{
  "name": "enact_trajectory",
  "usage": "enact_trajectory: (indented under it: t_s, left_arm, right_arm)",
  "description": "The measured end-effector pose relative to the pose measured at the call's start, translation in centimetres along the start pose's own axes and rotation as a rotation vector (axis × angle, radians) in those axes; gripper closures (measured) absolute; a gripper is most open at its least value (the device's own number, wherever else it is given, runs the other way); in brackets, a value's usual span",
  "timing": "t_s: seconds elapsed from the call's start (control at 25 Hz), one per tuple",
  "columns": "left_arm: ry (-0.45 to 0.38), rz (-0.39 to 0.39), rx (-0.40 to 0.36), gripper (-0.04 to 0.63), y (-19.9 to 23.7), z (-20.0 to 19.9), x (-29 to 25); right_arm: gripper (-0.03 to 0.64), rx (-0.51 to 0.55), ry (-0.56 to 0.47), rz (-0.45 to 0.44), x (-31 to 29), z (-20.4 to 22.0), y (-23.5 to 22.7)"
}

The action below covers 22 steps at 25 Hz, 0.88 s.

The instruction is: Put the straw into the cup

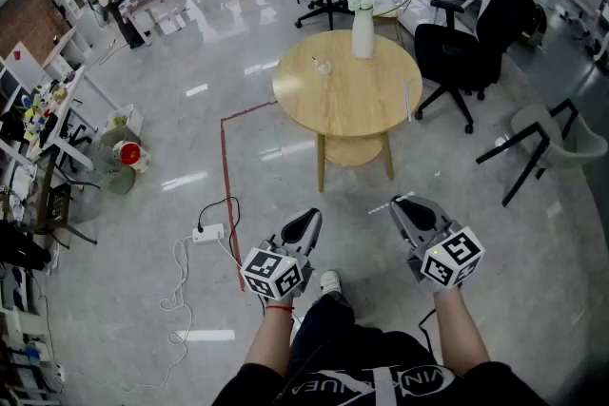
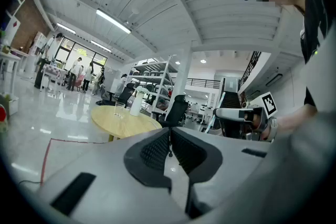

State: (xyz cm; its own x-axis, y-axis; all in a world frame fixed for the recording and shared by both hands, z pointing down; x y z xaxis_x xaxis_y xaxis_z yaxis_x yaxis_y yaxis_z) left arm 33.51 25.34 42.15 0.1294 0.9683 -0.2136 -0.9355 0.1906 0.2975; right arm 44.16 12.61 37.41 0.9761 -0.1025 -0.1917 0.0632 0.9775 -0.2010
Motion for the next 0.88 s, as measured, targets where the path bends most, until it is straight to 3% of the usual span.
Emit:
enact_trajectory:
  t_s: [0.88]
  left_arm:
    - [0.043, 0.075, -0.016, 0.575, 16.6, -5.9, -10.0]
  right_arm:
    - [0.597, -0.054, 0.007, 0.041, -18.9, -2.7, -6.9]
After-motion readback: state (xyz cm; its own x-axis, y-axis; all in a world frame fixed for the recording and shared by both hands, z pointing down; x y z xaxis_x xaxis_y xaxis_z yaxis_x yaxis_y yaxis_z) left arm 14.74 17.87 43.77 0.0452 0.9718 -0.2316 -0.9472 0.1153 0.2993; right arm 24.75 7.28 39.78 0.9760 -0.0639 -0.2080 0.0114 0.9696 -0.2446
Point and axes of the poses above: the fingertips, and each gripper's own axes: x backward along the fingers, y to its left, z out of its underside, the point moved 1 cm from there along x, backward along the fingers, and after that the axes turned 5 degrees about y, right-handed, at the moved point
